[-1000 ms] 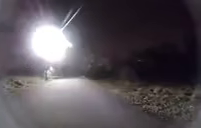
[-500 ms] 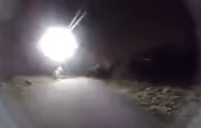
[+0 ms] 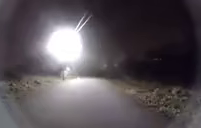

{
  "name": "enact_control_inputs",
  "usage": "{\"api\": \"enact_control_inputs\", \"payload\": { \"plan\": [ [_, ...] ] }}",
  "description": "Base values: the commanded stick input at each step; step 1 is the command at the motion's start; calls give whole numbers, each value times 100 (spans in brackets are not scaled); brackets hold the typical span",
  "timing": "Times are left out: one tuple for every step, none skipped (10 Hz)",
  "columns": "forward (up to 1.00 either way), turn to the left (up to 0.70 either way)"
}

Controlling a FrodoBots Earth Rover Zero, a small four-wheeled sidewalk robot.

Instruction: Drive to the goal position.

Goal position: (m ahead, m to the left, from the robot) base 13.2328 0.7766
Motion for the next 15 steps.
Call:
{"api": "enact_control_inputs", "payload": {
  "plan": [
    [56,5],
    [70,3],
    [70,3],
    [70,3],
    [70,3],
    [70,3],
    [70,3],
    [70,4],
    [70,5],
    [70,5],
    [70,2],
    [70,2],
    [70,2],
    [70,4],
    [70,8]
  ]
}}
